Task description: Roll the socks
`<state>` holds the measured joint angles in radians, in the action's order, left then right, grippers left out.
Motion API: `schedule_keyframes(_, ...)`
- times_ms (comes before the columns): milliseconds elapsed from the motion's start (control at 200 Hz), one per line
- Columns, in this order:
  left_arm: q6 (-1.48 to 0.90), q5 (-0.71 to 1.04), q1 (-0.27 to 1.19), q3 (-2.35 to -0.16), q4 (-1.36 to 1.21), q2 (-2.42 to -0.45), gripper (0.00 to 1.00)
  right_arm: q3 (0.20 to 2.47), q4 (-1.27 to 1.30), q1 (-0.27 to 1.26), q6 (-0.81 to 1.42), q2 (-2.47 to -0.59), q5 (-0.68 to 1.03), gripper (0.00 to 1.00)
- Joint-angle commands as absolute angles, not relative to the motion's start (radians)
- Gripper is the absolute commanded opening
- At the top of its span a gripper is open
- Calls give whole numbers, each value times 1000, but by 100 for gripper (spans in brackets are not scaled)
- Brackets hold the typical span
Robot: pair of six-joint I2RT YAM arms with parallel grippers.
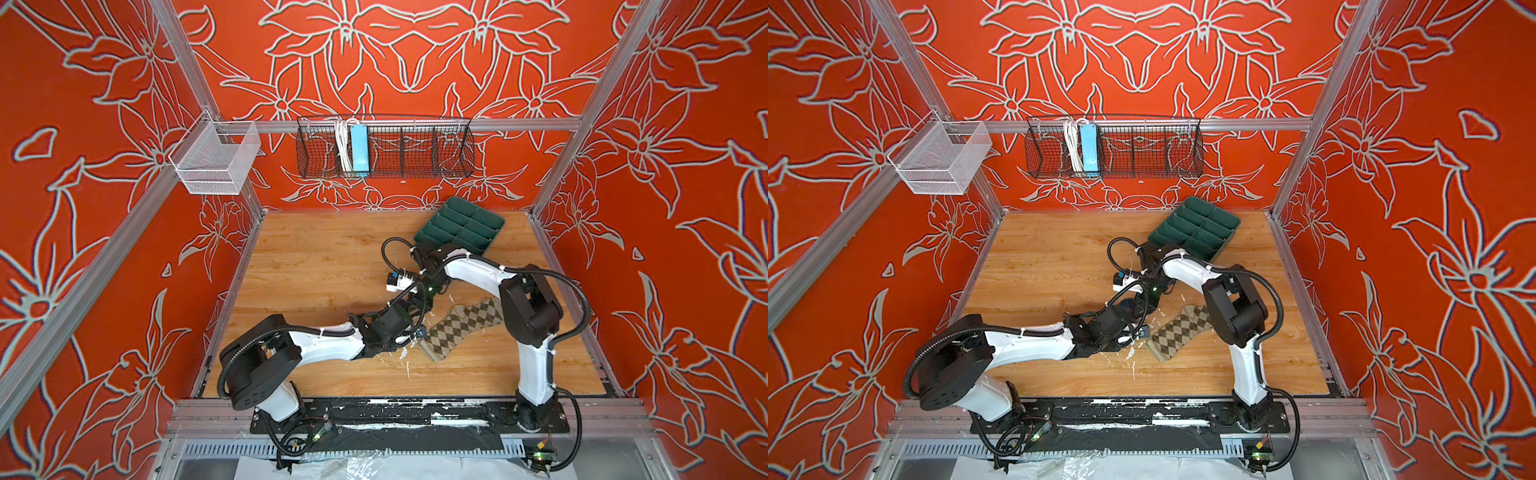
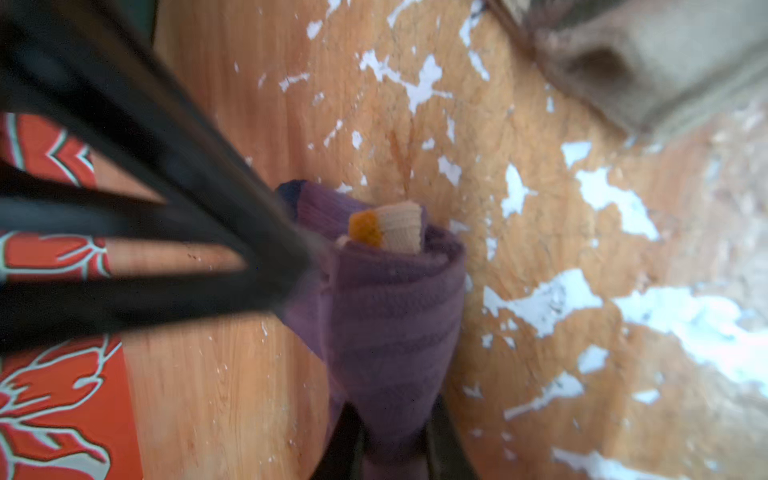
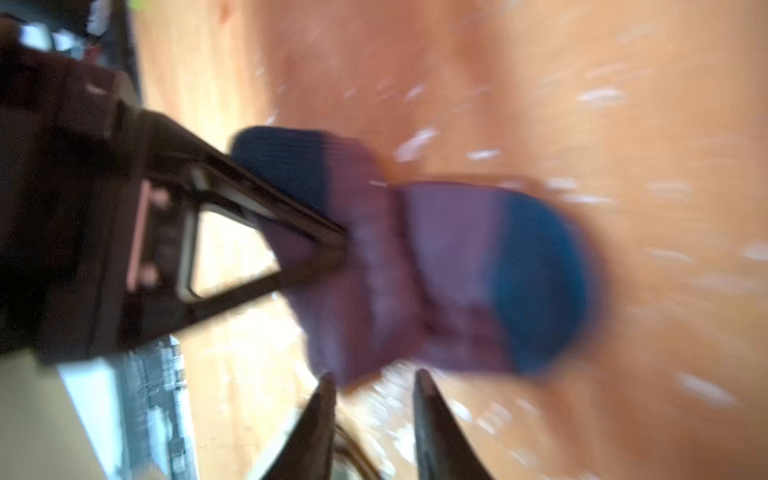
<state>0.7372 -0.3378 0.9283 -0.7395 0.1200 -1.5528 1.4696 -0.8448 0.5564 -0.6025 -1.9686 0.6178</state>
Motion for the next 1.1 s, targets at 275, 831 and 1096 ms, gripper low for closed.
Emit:
schedule_keyframes(275,644,-94,858,-1016,665,-1687,10,1177,-350,427,-248,-1522,462,42)
schedule_keyframes(831,569,365,661,-1426,1032,-2025,14,768,-498,669,-746,-891,368,58)
schedule_keyframes(1096,559,366,628,-1465,1046,-2094,15,697,-150,899,-842,-1175,93,63)
